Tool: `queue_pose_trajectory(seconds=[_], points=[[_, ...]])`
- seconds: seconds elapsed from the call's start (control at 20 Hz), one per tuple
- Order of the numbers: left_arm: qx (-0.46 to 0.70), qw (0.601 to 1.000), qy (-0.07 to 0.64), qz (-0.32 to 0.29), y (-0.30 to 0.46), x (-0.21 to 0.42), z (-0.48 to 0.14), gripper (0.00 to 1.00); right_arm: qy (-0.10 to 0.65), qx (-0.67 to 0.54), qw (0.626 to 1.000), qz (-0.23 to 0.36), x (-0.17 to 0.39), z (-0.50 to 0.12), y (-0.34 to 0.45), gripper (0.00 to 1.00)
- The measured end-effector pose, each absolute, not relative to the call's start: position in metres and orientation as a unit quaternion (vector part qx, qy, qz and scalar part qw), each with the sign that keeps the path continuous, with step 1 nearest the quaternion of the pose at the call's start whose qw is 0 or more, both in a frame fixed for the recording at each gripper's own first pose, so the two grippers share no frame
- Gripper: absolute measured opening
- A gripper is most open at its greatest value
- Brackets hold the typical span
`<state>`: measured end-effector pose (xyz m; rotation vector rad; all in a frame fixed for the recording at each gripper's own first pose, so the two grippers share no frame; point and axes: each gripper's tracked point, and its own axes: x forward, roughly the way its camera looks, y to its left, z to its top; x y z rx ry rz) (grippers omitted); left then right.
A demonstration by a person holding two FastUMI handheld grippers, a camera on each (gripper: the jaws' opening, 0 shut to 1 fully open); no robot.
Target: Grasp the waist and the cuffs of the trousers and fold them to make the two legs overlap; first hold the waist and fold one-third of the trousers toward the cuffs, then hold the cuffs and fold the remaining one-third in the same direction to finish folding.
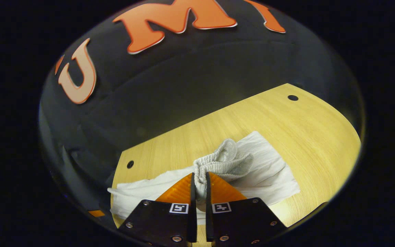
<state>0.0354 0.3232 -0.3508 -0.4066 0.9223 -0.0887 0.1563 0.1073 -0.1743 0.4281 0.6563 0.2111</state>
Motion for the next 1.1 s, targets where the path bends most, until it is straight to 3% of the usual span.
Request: queue_pose_trajectory(seconds=[0.3, 0.4, 0.5, 0.55, 0.8, 0.95, 1.1], points=[[-0.272, 0.847, 0.455, -0.042, 0.315, 0.028, -0.373, 1.0, 0.388, 0.099, 0.901, 0.169, 0.173, -0.164, 0.113, 0.22], [-0.325, 0.826, 0.459, -0.042, 0.306, 0.025, -0.379, 1.0, 0.394, 0.1, 0.893, 0.194, 0.174, -0.152, 0.114, 0.3], [-0.384, 0.801, 0.458, -0.038, 0.301, 0.022, -0.384, 1.0, 0.389, 0.111, 0.887, 0.224, 0.163, -0.145, 0.121, 0.44], [-0.407, 0.791, 0.456, -0.032, 0.302, 0.022, -0.387, 1.0, 0.389, 0.113, 0.886, 0.225, 0.16, -0.144, 0.122, 0.52], [-0.493, 0.752, 0.437, -0.004, 0.312, 0.021, -0.394, 1.0, 0.375, 0.109, 0.897, 0.208, 0.163, -0.138, 0.112, 0.69], [-0.518, 0.738, 0.432, 0.011, 0.328, 0.021, -0.405, 1.0, 0.36, 0.128, 0.904, 0.193, 0.166, -0.126, 0.096, 0.88], [-0.528, 0.735, 0.424, 0.036, 0.348, 0.023, -0.419, 1.0, 0.351, 0.13, 0.911, 0.176, 0.165, -0.119, 0.079, 0.95]])
